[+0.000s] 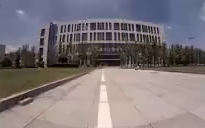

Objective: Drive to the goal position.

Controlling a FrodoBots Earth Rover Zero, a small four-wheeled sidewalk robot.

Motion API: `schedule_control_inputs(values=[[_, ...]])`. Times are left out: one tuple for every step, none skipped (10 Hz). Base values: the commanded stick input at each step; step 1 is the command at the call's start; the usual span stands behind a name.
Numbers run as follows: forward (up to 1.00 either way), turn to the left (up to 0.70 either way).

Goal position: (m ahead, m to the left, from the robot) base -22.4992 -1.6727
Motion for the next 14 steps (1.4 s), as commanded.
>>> schedule_control_inputs(values=[[0.5,0.0],[0.5,0.0],[0.5,0.0],[0.5,0.0],[0.5,0.0],[0.0,-0.5],[0.0,-0.5],[0.0,-0.5],[0.0,-0.5],[0.0,-0.5],[0.0,-0.5],[0.0,-0.5],[0.0,-0.5],[0.0,-0.5]])
